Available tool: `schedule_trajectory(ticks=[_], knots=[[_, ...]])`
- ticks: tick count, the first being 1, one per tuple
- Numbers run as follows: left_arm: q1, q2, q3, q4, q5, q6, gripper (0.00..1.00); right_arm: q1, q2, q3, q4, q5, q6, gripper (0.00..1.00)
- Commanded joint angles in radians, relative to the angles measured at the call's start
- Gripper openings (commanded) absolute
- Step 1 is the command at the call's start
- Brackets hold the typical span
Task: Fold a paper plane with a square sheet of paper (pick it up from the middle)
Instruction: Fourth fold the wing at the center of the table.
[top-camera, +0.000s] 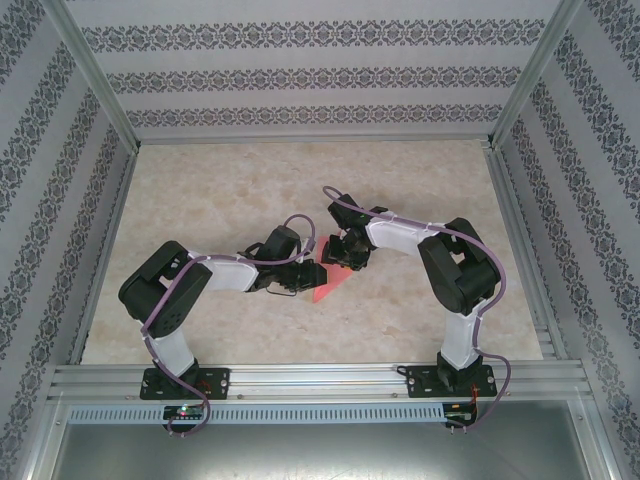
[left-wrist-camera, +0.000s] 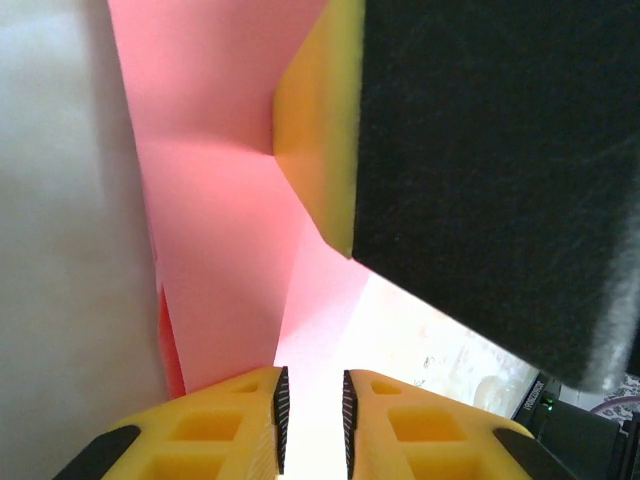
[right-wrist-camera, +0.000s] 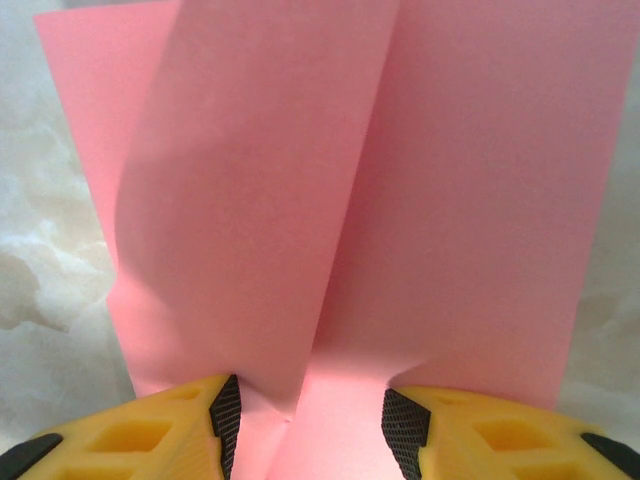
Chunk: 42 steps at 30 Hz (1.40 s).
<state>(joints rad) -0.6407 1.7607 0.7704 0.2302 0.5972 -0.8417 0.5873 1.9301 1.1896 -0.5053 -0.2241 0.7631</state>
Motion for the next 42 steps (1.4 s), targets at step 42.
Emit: schedule_trajectory(ticks=[42], knots=[[-0.01,0.094,0.019,-0.251,-0.124,0.016,0.09,-0.012,-0.296,-0.124,0.027,-0.007,-0.052,0.47]])
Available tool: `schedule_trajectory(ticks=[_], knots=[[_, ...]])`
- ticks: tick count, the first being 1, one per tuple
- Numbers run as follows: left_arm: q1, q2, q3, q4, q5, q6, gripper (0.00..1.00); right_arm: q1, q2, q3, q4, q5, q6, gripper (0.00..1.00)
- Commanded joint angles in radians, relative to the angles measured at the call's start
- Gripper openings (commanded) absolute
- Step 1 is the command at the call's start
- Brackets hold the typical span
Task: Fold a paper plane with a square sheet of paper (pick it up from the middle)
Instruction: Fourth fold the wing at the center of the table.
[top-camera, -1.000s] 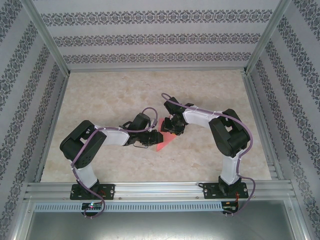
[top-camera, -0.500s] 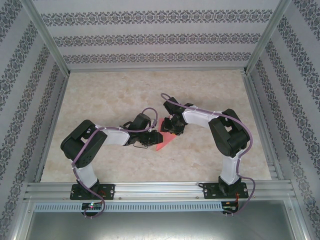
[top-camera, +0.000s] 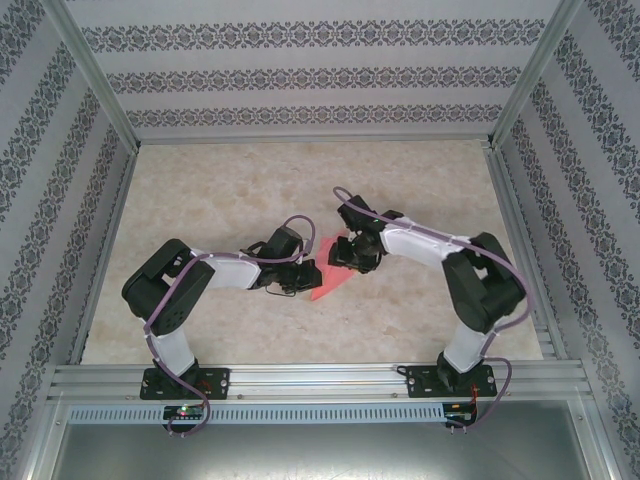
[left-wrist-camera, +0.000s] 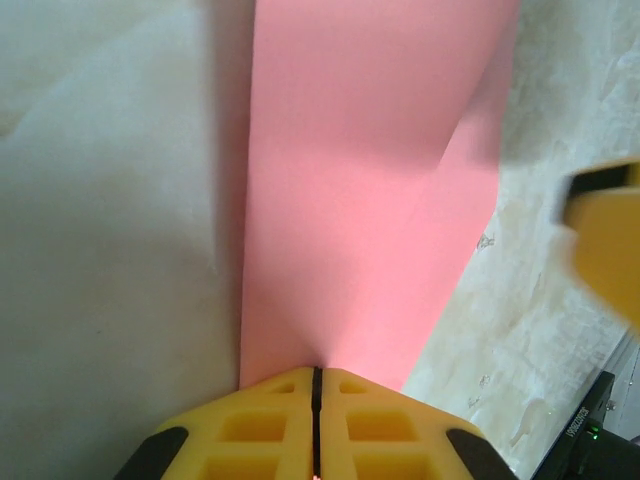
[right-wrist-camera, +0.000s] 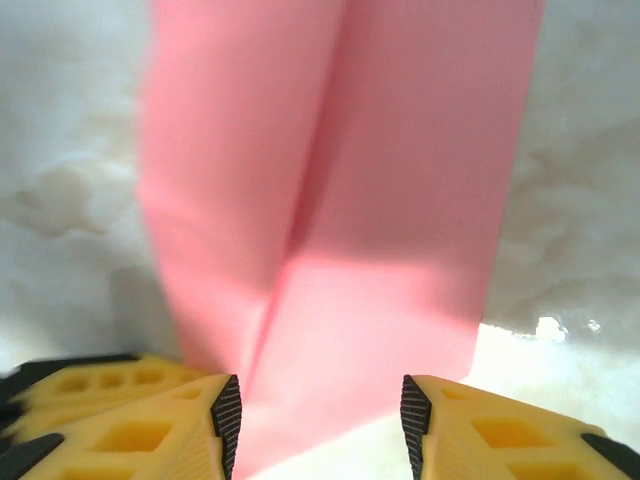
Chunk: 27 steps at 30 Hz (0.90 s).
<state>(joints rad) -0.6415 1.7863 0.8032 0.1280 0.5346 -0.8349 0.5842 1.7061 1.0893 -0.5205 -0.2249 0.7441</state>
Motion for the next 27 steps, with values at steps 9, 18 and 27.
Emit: schedule_trajectory(ticks=[9,18,27], knots=[[-0.01,0.068,-0.001,-0.201,-0.081,0.008,0.03,0.0,0.005,-0.109,0.287,-0.193,-0.041,0.07],[-0.01,0.074,0.014,-0.22,-0.07,0.015,0.0,0.003,0.089,-0.112,0.376,-0.262,-0.049,0.02],[-0.01,0.086,0.044,-0.268,-0.064,0.046,0.0,-0.004,0.148,-0.097,0.348,-0.246,-0.063,0.02]])
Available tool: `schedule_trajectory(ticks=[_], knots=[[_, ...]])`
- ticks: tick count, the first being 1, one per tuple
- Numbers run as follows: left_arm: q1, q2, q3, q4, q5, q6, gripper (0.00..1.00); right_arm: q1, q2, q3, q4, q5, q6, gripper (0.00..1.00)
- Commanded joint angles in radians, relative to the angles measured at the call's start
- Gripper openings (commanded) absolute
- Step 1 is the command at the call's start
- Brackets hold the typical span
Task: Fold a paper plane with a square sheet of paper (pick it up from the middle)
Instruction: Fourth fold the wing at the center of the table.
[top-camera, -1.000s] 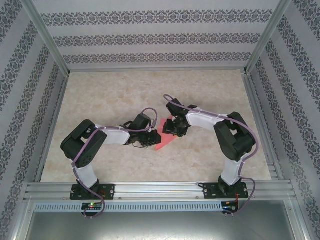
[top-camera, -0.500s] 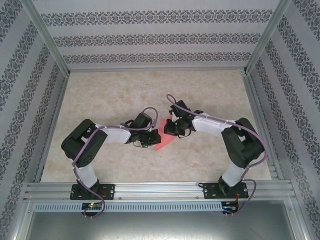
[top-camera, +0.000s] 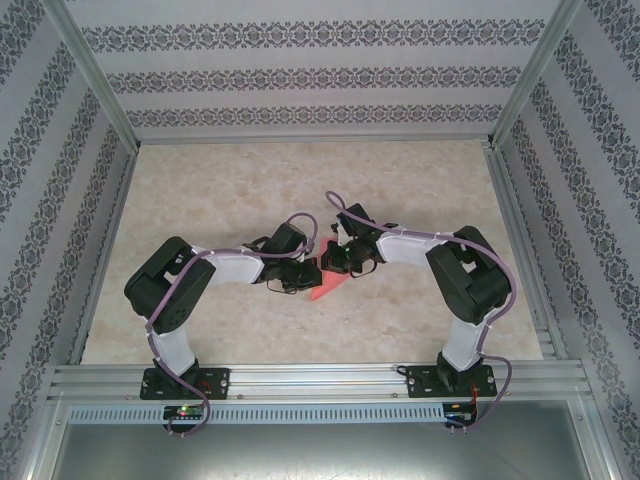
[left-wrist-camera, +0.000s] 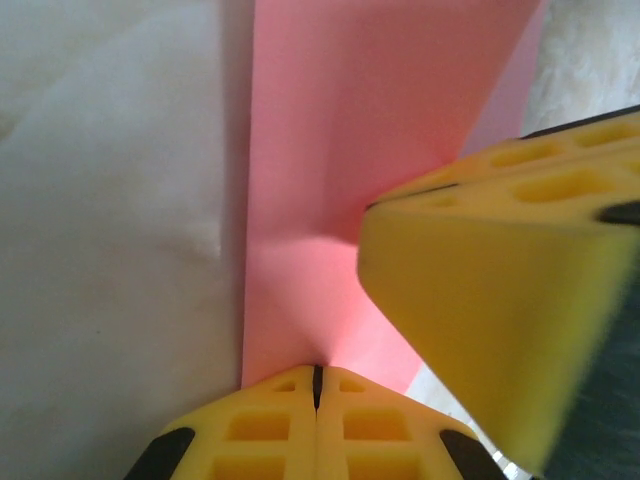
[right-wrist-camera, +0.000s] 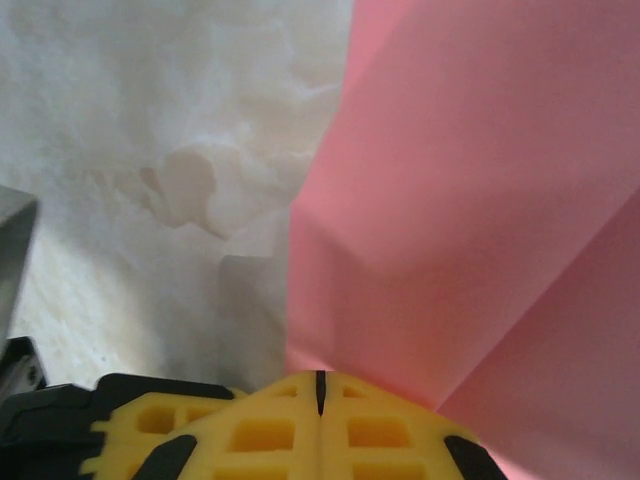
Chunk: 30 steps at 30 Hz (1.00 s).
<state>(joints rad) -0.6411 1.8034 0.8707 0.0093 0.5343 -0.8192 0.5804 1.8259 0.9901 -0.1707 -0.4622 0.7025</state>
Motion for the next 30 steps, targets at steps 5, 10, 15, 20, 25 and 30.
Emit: schedule_trajectory(ticks=[5,10,15,20,25,30], knots=[[-0.01,0.074,-0.02,-0.177,-0.066,0.032,0.0,-0.024,0.05,-0.002,-0.006,0.005,-0.034,0.02],[-0.009,0.088,-0.025,-0.229,-0.068,0.018,0.0,-0.086,0.088,0.024,-0.007,0.0,-0.083,0.02],[-0.009,0.083,-0.044,-0.233,-0.063,0.01,0.0,-0.179,0.145,0.081,-0.042,0.017,-0.153,0.02],[-0.009,0.081,-0.046,-0.235,-0.055,0.014,0.0,-0.287,0.17,0.13,-0.039,0.02,-0.195,0.02],[-0.009,0.083,-0.035,-0.235,-0.046,0.022,0.0,-0.342,0.174,0.167,-0.027,-0.016,-0.229,0.03],[-0.009,0.08,-0.014,-0.245,-0.041,0.044,0.0,-0.358,0.077,0.121,0.035,-0.067,-0.221,0.03]])
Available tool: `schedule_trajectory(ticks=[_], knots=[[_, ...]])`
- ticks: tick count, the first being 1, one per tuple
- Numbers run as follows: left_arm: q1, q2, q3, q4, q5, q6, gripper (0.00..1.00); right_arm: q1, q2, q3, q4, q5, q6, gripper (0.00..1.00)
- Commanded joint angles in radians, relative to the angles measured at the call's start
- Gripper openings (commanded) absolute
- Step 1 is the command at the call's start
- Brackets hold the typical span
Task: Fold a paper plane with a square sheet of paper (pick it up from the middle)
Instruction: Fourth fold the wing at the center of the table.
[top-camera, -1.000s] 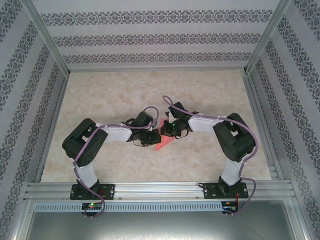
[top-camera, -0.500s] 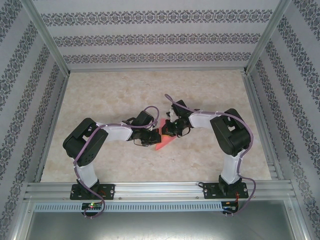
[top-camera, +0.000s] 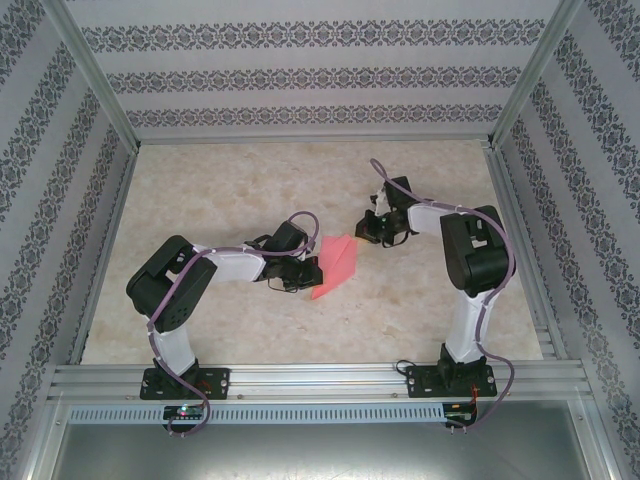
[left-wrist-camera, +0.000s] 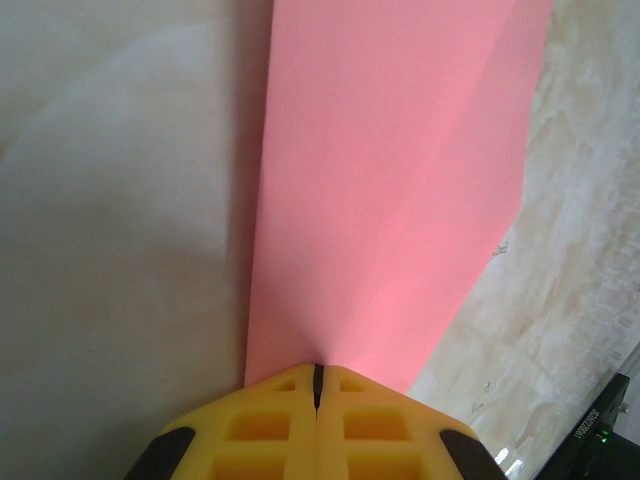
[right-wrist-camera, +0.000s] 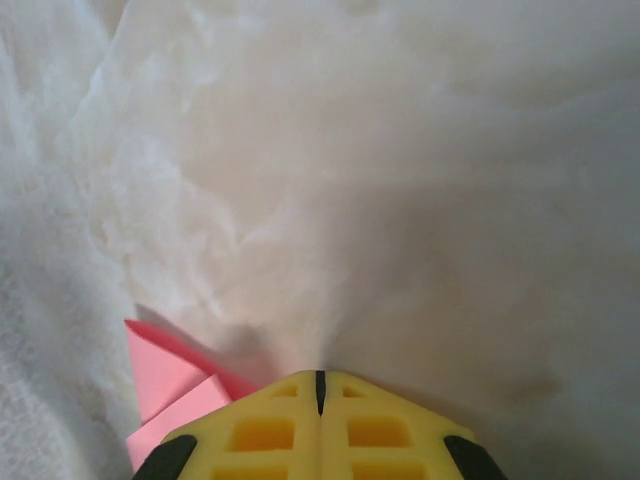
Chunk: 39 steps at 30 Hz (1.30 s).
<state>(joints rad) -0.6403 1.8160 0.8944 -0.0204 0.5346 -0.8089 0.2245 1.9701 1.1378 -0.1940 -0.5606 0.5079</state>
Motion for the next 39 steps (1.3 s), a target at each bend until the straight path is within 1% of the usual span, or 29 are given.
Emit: schedule_trajectory(ticks=[1,5,8,10,13,16,19,22,24,29,32,36,39], knots=[[-0.01,0.067,-0.035,-0.216,-0.043,0.036,0.0,0.0,-0.099,-0.051,0.081,0.022,-0.018,0.04],[-0.01,0.067,-0.021,-0.225,-0.048,0.055,0.0,0.037,-0.229,-0.19,0.173,0.004,0.024,0.04],[-0.01,0.069,-0.009,-0.236,-0.053,0.077,0.0,0.11,-0.263,-0.27,0.247,-0.014,0.062,0.02],[-0.01,0.069,-0.004,-0.236,-0.051,0.085,0.0,0.165,-0.251,-0.291,0.272,-0.014,0.075,0.0],[-0.01,0.069,-0.004,-0.238,-0.05,0.09,0.0,0.235,-0.206,-0.311,0.346,-0.026,0.105,0.0],[-0.01,0.065,-0.008,-0.236,-0.048,0.088,0.0,0.265,-0.152,-0.311,0.388,-0.034,0.127,0.0],[-0.01,0.062,-0.012,-0.239,-0.048,0.086,0.0,0.274,-0.12,-0.311,0.411,-0.044,0.12,0.0],[-0.01,0.063,-0.016,-0.239,-0.048,0.081,0.0,0.259,-0.097,-0.299,0.375,-0.034,0.087,0.0],[-0.01,0.061,-0.019,-0.243,-0.047,0.08,0.0,0.23,-0.087,-0.297,0.356,-0.024,0.061,0.0],[-0.01,0.061,-0.026,-0.244,-0.039,0.079,0.0,0.101,-0.046,-0.276,0.341,-0.01,0.026,0.0],[-0.01,0.059,-0.03,-0.237,-0.029,0.081,0.0,0.037,-0.007,-0.223,0.325,-0.013,0.029,0.0],[-0.01,0.052,-0.028,-0.226,-0.021,0.09,0.0,-0.002,-0.001,-0.155,0.279,0.013,0.038,0.0],[-0.01,0.052,-0.017,-0.222,-0.012,0.112,0.0,-0.02,-0.041,-0.139,0.263,0.032,0.052,0.0]])
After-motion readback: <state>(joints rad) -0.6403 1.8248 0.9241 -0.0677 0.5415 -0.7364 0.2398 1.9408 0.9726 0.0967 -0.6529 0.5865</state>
